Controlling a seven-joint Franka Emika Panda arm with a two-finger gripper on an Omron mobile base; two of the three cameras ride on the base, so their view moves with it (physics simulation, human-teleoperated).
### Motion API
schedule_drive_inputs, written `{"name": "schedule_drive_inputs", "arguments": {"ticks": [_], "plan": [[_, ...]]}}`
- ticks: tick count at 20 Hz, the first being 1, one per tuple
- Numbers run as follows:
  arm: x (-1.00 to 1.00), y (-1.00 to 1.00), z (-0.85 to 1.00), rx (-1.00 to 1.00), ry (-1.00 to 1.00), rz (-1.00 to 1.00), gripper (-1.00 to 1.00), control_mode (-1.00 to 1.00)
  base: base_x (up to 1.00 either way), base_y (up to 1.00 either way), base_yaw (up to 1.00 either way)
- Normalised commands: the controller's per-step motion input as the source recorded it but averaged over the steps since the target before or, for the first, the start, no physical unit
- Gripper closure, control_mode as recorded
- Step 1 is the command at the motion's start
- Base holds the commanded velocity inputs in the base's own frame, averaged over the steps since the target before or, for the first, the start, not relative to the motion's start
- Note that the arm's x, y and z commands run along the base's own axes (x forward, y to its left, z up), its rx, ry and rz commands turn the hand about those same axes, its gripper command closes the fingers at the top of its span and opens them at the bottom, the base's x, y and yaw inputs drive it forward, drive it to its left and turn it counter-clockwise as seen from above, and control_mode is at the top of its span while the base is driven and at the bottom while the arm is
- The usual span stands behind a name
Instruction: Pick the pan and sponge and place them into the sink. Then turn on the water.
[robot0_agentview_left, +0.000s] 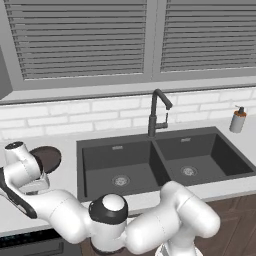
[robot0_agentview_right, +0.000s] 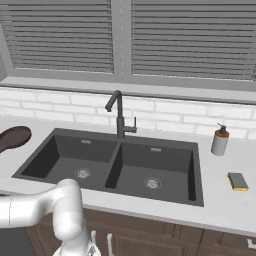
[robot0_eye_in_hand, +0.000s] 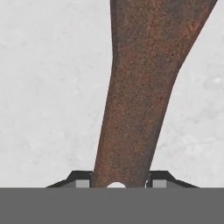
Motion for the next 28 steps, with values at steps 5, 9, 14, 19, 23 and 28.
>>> {"name": "schedule_drive_inputs", "arguments": {"ticks": [5, 9, 14, 19, 23, 28], "plan": [[0.00, -0.08, -0.32, 0.00, 0.00, 0.00, 1.00, -1.00, 0.00, 0.00, 0.00], [0.00, -0.29, -0.02, 0.00, 0.00, 0.00, 1.00, -1.00, 0.00, 0.00, 0.00], [-0.18, -0.23, 0.01, 0.03, -0.04, 0.00, 1.00, -1.00, 0.00, 0.00, 0.00], [-0.26, -0.29, 0.30, 0.09, -0.14, 0.00, 1.00, -1.00, 0.00, 0.00, 0.00], [-0.24, -0.36, 0.64, 0.15, -0.07, 0.00, 1.00, -1.00, 0.00, 0.00, 0.00], [-0.05, -0.61, 0.46, 0.10, 0.00, -0.02, 1.00, -1.00, 0.00, 0.00, 0.00]]}}
